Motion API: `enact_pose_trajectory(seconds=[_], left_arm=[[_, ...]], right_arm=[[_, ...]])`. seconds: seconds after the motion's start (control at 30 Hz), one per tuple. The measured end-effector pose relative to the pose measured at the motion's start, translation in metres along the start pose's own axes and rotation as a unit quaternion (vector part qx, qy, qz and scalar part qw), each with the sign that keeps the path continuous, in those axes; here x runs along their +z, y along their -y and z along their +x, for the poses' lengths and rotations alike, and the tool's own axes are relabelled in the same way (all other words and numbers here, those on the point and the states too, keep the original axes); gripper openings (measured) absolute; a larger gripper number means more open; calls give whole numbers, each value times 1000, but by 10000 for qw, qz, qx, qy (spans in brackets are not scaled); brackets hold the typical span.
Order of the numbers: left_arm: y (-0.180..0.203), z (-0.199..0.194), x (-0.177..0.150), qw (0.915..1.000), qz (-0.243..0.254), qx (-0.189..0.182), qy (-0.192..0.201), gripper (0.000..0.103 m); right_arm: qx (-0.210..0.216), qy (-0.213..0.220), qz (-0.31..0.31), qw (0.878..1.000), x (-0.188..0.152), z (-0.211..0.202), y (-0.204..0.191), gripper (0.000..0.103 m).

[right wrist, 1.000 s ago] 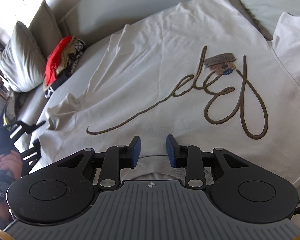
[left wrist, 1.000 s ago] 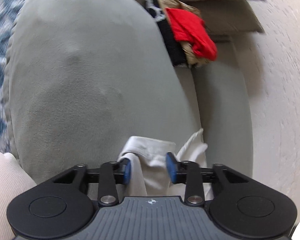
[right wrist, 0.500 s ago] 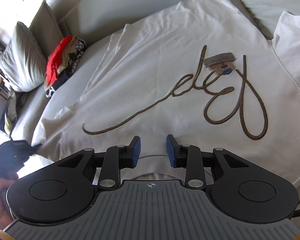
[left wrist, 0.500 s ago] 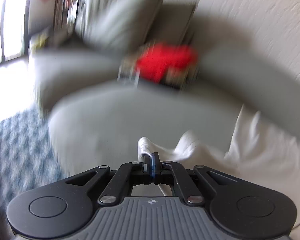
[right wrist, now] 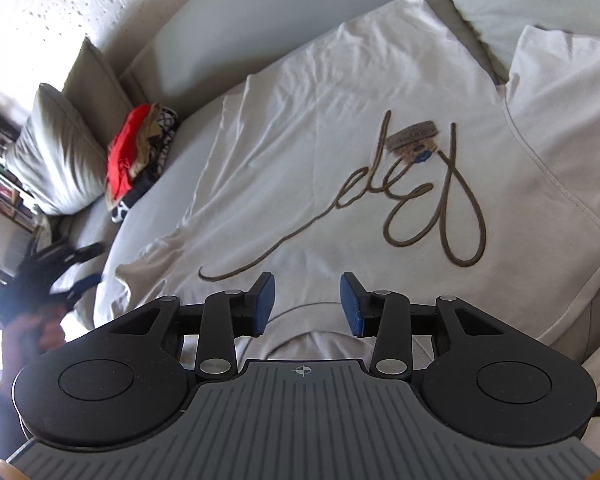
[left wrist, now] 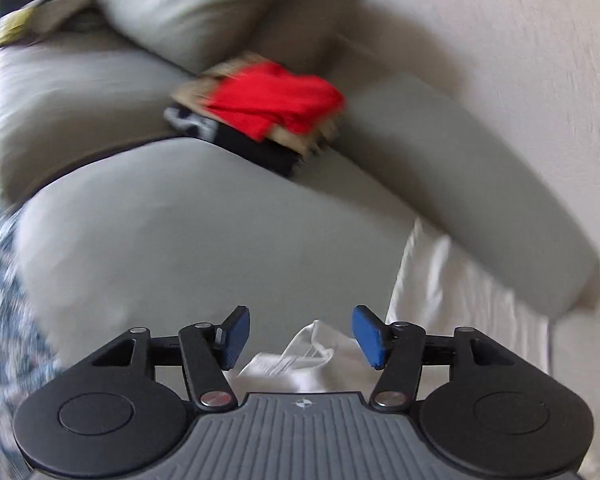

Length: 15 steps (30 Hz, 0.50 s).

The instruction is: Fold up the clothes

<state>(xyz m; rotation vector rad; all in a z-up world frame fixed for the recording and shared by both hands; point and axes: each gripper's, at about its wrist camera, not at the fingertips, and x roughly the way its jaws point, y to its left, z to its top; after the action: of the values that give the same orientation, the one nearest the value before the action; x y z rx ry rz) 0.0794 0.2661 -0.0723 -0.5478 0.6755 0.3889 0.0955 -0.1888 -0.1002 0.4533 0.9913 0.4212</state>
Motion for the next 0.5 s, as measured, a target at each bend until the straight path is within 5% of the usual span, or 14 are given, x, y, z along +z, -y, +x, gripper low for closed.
enact_pose_trajectory(seconds=[0.23,0.27,0.3,0.33,0.4,0.5], left_arm=[[14,89,11,9874,706,-82,-1414,52],[19,88,10,9857,966,-156,-1375,47],[24,84,8,9832,1187,-306,-1350,20],[29,80,5,9801,1408,-455,-1324,7],[38,73,-1,9718,1846,-746,-1261,1],[46,49,1,9689,2446,-383,18,2]], right_arm=[[-134,-38,-94,9999,-3,1,0,43],[-152,-48,-68,9998,-3,2,0,44],[-170,-62,-44,9998,-2,4,1,44],[-190,-80,-28,9998,-1,6,1,44],[-215,-114,-24,9997,0,10,1,44],[-234,-181,-96,9995,0,16,-2,44]])
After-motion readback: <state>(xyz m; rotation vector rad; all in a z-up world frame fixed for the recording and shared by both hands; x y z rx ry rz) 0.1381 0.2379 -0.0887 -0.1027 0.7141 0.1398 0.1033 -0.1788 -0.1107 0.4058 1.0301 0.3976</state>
